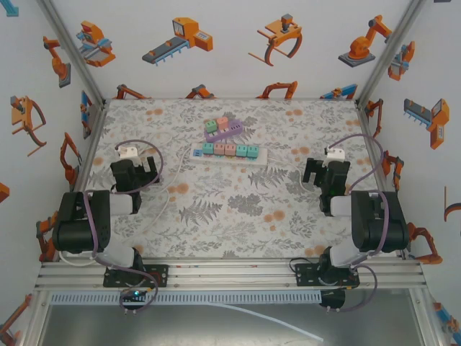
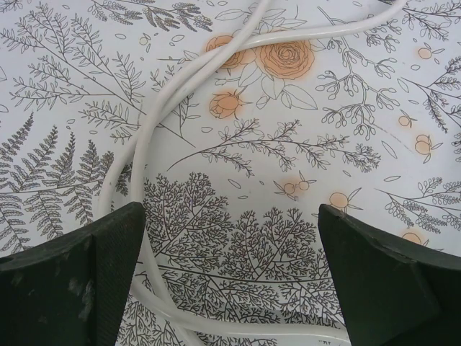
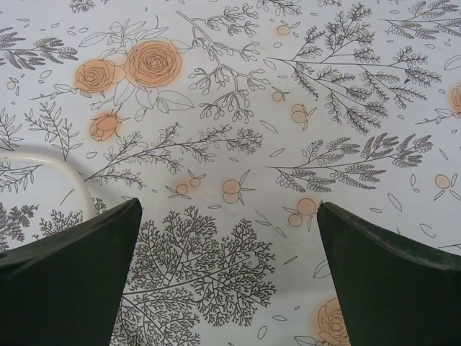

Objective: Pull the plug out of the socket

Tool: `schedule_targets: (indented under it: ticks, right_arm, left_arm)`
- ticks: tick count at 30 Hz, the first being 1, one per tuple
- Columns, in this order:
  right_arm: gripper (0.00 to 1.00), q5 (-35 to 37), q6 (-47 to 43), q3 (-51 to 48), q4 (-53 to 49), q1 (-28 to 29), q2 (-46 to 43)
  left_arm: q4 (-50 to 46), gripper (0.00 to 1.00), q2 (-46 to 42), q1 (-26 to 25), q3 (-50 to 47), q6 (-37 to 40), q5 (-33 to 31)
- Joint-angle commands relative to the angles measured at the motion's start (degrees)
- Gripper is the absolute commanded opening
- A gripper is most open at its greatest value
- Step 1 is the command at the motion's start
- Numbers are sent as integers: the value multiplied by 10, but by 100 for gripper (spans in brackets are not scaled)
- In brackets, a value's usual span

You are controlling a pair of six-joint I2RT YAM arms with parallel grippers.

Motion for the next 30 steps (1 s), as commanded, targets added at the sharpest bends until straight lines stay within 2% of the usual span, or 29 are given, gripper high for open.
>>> schedule_targets:
  ticks: [1, 11, 16, 27, 30]
  right_arm:
    - [99, 0, 1, 10, 16, -4, 4]
    - [99, 0, 2, 10, 17, -4, 4]
    - [99, 30, 12, 5, 23, -3, 3]
    - [99, 24, 10, -5, 38, -4, 0]
    - [99, 23, 10, -21, 33, -3, -45]
  left_arm:
    - [15, 97, -4, -2, 5, 8, 3]
    - [14, 97, -3, -2, 5, 8, 3]
    - [14, 97, -3, -2, 5, 8, 3]
    - [17, 97, -4, -3, 4, 8, 3]
    - [27, 97, -8, -8, -2, 18, 9]
